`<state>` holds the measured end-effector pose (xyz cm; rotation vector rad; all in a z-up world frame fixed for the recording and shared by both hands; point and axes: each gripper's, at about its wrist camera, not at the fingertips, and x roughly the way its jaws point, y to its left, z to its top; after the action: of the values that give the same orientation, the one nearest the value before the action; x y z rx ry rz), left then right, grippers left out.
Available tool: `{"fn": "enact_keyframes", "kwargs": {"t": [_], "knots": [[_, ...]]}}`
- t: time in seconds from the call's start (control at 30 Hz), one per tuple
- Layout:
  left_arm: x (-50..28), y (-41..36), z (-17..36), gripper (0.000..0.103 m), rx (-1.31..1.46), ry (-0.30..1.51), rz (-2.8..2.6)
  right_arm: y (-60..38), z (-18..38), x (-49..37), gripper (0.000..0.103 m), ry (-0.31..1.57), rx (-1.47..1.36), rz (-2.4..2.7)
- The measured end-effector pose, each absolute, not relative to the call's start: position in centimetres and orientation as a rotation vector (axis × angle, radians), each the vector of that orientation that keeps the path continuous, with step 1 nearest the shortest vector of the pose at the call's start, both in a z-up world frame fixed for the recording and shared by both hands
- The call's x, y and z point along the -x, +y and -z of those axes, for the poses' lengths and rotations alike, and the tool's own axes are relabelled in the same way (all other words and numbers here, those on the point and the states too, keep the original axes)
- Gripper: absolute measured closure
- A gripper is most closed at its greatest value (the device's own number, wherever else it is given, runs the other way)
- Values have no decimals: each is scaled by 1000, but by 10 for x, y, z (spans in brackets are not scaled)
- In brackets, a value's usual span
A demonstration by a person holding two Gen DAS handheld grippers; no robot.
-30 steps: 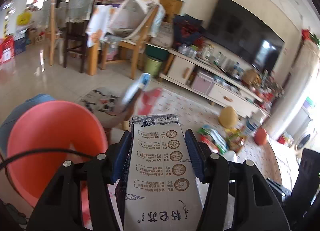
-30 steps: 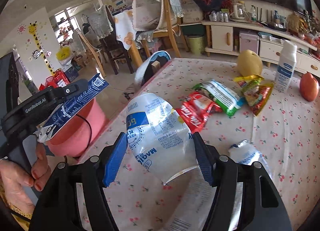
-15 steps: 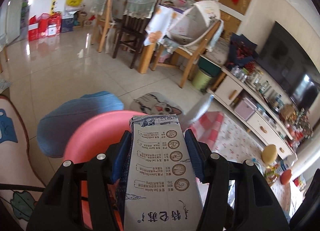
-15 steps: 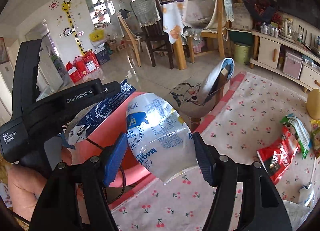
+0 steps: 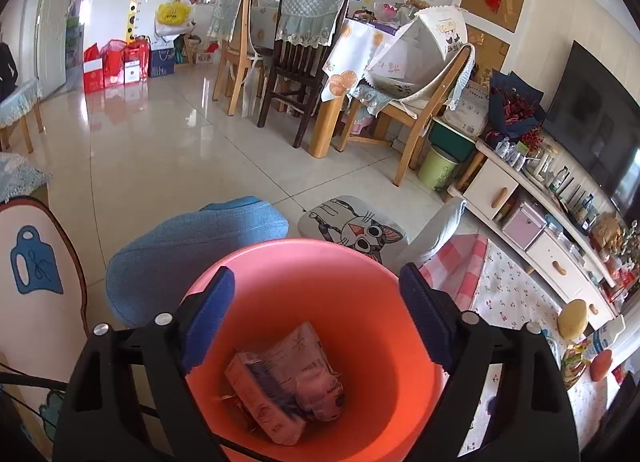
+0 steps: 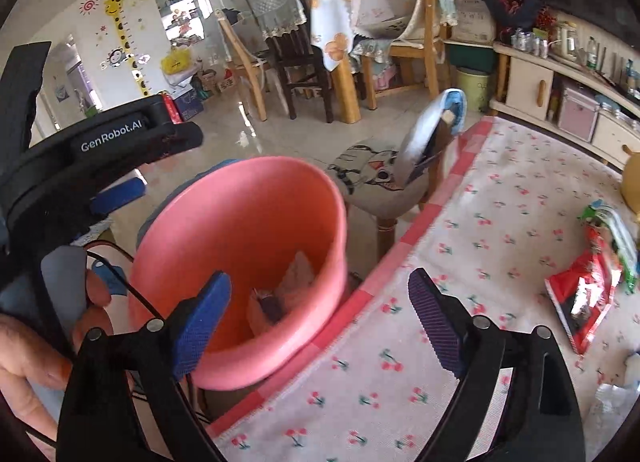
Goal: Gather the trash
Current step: 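Carry both items over the pink bucket and open both grippers, then return both tools to the table over the snack bags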
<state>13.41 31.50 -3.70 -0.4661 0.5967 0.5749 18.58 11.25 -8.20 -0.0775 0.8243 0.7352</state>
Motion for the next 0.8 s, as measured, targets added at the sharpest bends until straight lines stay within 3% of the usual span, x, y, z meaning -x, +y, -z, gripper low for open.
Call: {"fn": "enact_keyframes", "kwargs": {"t": [0.27, 0.8], "knots": [[-141, 291, 33, 5, 422, 622, -537, 63, 78, -177, 10, 813, 88, -630], [-145, 200, 27, 5, 166, 619, -444, -24, 68, -143, 9, 789, 76, -479]]}}
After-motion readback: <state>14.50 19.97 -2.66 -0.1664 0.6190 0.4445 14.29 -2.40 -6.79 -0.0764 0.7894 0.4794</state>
